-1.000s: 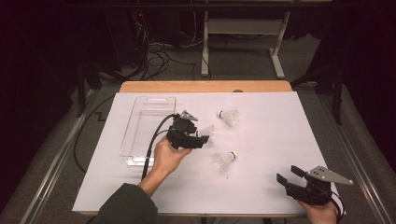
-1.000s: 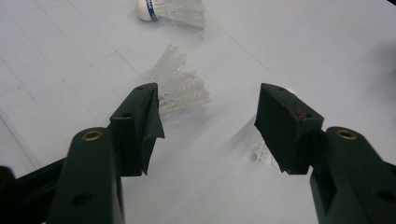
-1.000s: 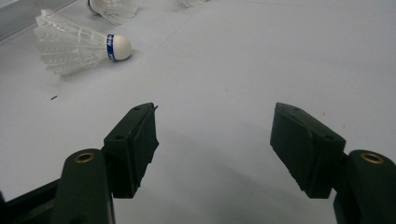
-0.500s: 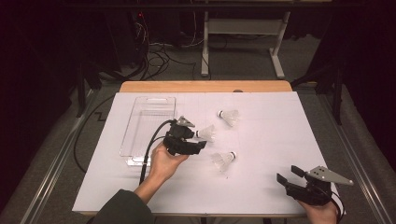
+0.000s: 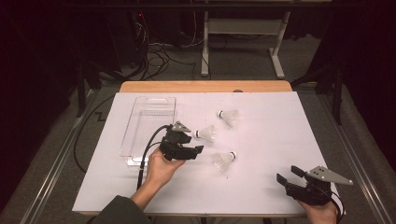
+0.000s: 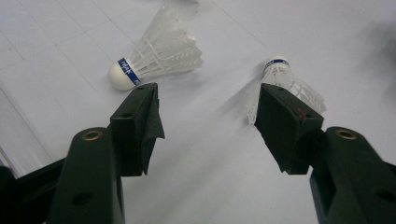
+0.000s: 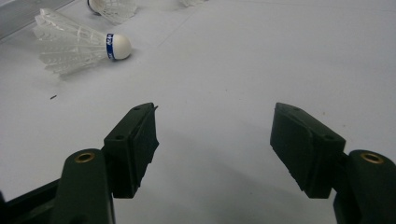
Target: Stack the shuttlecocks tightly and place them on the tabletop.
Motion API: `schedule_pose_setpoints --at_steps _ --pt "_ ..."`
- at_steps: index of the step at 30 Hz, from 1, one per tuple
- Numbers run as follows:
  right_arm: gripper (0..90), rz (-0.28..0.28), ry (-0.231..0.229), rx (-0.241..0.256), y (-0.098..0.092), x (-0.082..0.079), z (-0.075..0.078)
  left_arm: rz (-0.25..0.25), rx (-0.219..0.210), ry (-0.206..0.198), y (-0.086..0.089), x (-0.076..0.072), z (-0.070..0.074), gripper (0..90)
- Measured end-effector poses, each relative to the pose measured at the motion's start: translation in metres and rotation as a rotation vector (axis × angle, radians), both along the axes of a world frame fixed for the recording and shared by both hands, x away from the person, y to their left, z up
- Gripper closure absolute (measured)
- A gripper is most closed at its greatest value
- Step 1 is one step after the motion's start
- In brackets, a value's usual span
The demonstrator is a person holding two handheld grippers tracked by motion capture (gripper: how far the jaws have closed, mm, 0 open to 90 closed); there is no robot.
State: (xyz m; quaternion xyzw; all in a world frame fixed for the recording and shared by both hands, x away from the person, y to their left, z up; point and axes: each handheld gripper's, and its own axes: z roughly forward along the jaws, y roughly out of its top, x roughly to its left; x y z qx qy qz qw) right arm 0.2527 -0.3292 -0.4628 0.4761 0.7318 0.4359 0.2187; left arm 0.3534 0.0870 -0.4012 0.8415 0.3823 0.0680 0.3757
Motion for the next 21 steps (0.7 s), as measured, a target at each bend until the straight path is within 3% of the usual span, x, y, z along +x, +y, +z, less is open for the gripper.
schedule_pose_setpoints --at_steps 21 --pt "32.3 -0.002 0.005 0.001 -0.001 0.000 0.000 -0.001 0.013 -0.005 0.009 -0.015 -0.009 40.2"
